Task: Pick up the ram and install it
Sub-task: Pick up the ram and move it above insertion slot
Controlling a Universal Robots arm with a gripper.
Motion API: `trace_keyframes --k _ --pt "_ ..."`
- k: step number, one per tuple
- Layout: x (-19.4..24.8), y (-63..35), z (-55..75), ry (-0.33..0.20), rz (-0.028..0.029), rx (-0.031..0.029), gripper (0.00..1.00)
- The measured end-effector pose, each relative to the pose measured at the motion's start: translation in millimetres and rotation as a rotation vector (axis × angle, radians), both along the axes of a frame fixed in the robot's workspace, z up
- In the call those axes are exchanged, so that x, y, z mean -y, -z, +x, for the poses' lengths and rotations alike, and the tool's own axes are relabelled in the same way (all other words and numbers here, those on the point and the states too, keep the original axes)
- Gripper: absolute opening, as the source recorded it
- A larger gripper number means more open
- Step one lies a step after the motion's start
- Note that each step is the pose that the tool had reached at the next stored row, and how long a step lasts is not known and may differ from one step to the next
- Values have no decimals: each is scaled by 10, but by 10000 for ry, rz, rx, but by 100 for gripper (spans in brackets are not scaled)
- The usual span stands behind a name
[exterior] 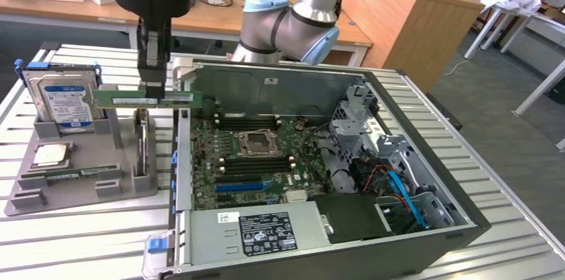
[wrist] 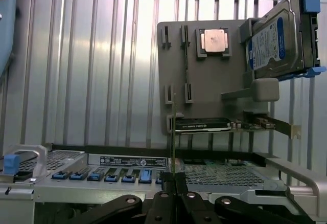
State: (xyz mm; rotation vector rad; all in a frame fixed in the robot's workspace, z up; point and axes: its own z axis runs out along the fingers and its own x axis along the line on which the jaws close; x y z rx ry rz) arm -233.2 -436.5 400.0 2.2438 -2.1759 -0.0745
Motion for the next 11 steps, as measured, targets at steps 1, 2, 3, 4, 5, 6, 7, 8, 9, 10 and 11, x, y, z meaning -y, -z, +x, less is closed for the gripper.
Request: trace_keyframes --k 1,2,3,4,5,6,7,8,9,10,11 --pt "0 0 13 3 0 0 11" --pt "0 0 26 6 0 -1 11" --pt "0 0 39 8 0 -1 11" --pt "0 0 53 11 0 -1 11" --pt "0 0 66 14 -1 -1 11" --pt "0 0 79 17 0 -1 11" --pt "0 0 92 19 0 0 11" --pt "0 0 105 22 0 0 11" --pt "0 0 117 25 0 0 11" --pt "0 0 130 29 0 -1 11" --pt "0 0 143 32 -1 -1 11"
